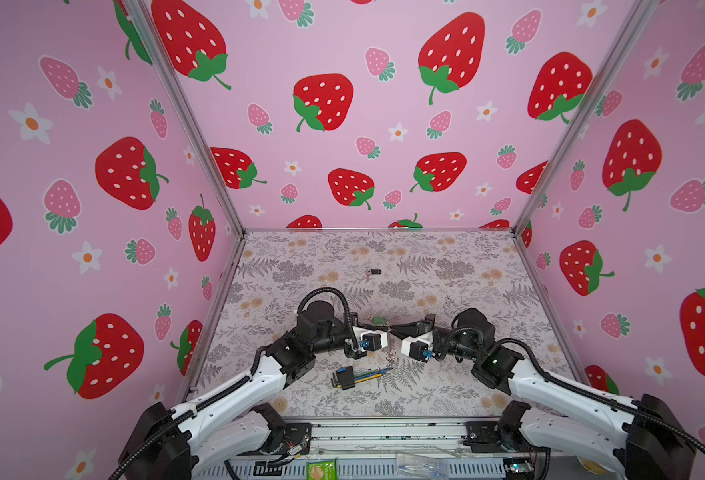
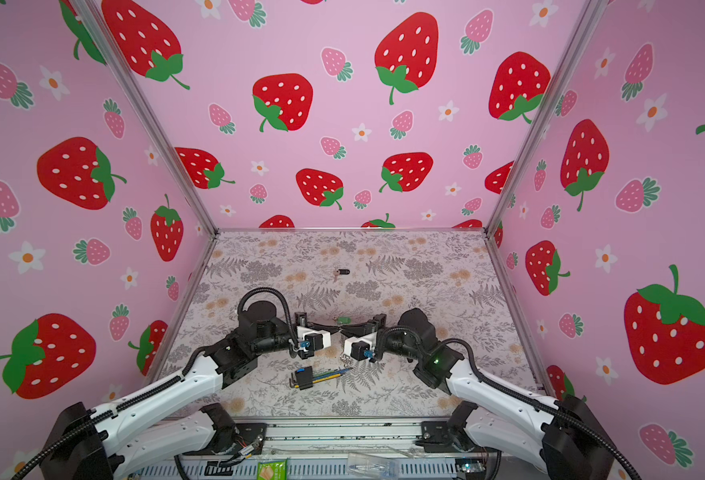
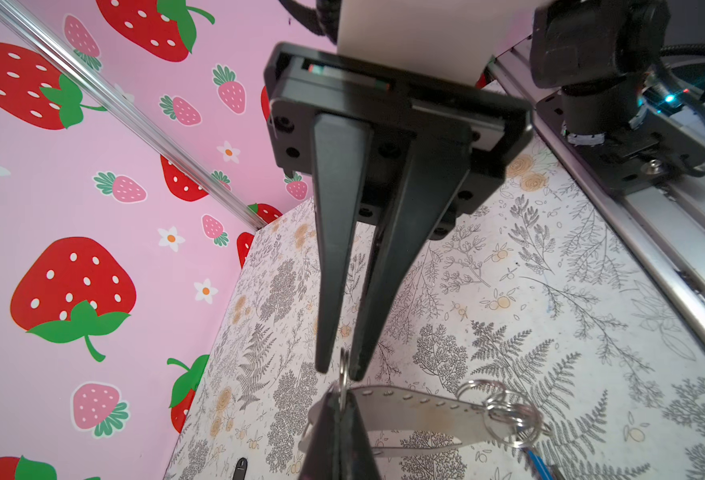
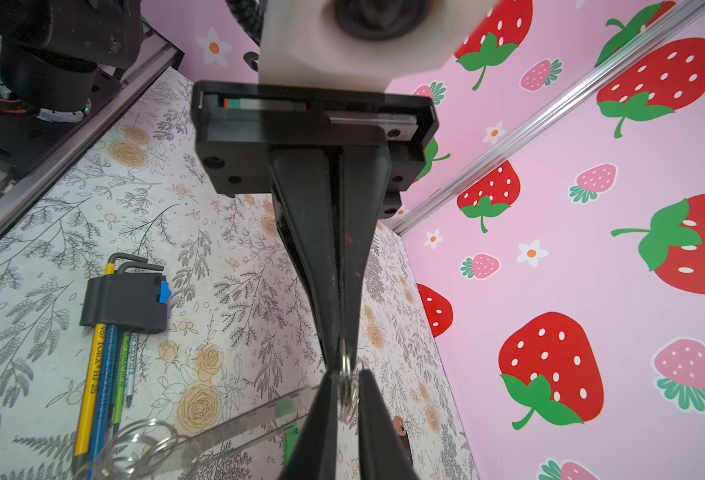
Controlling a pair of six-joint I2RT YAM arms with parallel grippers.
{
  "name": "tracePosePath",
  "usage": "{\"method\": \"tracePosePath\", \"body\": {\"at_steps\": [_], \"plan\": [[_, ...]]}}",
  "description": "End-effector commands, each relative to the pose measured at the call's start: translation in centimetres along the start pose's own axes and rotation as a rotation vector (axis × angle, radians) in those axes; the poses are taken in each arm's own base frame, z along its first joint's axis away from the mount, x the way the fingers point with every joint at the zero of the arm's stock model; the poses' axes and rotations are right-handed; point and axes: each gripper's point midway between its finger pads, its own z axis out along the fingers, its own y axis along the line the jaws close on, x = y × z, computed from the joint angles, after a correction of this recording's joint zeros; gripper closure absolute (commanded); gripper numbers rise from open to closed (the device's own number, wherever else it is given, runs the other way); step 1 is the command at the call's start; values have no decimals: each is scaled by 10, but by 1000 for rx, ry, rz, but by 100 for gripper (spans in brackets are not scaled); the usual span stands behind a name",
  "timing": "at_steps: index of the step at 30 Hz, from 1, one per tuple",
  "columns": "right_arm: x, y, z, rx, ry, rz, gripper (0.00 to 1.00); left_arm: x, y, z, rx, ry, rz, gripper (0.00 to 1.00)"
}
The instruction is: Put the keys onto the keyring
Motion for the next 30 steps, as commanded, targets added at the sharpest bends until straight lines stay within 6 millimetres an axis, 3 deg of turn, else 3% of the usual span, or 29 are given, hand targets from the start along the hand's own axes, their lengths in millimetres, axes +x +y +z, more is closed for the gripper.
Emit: {"method": "tracePosePath", "body": {"at_steps": [1, 5, 12, 16, 21, 27, 30], "plan": [[-9, -9, -4, 45, -16, 11, 78, -17, 17, -1, -45, -39, 82, 100], [-3, -11, -13, 93, 1, 44, 67, -17, 17, 0, -50, -42, 125, 100], [5, -15, -25, 144, 27, 117, 63, -13, 19, 2, -68, -31, 182, 100], [17, -4, -23, 93, 74, 179, 64, -4, 25, 2, -83, -4, 160, 100], [43, 35, -13, -96, 198, 171, 69, 21, 36, -6, -116, 29, 75, 100], [54, 47, -4, -134, 230, 231, 69, 58, 60, -29, -188, 40, -49, 100], [73, 48, 5, -118, 287, 278, 69, 73, 65, -35, -212, 68, -72, 100]]}}
